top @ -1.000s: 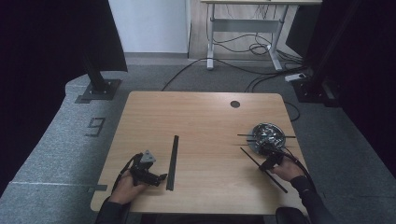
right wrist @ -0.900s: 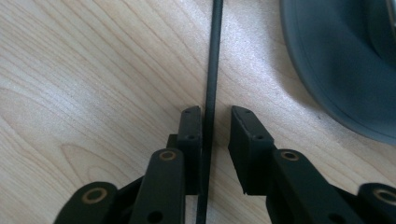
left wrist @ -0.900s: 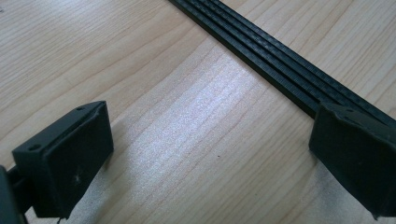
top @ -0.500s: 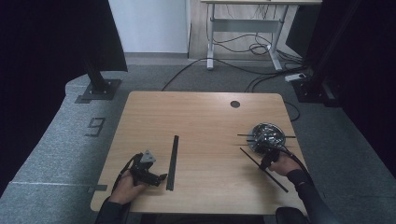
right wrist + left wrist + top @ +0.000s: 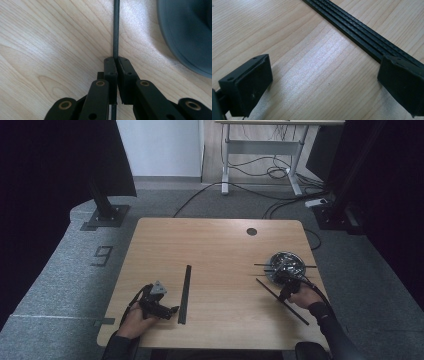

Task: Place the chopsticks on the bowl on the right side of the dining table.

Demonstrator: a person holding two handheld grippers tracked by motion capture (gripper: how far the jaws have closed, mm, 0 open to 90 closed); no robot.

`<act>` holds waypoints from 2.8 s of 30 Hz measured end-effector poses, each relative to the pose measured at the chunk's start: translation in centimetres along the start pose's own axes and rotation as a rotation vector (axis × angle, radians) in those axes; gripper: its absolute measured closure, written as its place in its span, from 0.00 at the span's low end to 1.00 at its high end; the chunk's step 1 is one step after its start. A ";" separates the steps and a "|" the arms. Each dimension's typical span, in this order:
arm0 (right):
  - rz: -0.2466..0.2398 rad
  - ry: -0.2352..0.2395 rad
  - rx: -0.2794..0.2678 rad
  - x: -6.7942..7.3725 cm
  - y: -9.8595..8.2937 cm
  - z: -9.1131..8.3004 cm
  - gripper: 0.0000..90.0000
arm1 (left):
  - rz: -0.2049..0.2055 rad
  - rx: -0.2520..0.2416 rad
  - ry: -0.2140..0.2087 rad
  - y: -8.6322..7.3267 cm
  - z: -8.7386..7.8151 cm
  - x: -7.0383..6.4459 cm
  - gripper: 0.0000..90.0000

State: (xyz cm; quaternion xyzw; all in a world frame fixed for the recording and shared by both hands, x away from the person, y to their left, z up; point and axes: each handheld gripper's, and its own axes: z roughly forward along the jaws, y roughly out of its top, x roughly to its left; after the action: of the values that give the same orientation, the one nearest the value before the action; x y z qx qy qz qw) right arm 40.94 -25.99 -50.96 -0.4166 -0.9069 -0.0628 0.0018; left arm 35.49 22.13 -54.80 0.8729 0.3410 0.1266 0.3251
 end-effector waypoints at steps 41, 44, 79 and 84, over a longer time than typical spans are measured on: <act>-0.010 -0.028 -0.198 -0.4 0.2 -9.2 0.95 | -0.002 0.000 0.000 0.0 0.0 0.0 0.00; 0.005 -0.044 -0.198 -1.2 0.6 -9.0 0.95 | 0.000 0.000 0.000 0.0 0.0 0.0 0.00; 0.090 -0.114 -0.270 -5.2 2.5 -4.6 0.95 | 0.002 0.000 0.002 0.0 0.0 0.0 0.00; 0.092 -0.116 -0.293 -5.2 2.4 -4.2 0.95 | 0.002 0.000 0.002 0.0 0.0 0.0 0.00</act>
State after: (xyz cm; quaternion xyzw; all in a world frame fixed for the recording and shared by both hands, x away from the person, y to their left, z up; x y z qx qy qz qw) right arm 45.96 -28.83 -46.77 -0.4565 -0.8666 -0.1701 -0.1085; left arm 35.49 22.13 -54.82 0.8731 0.3406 0.1277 0.3246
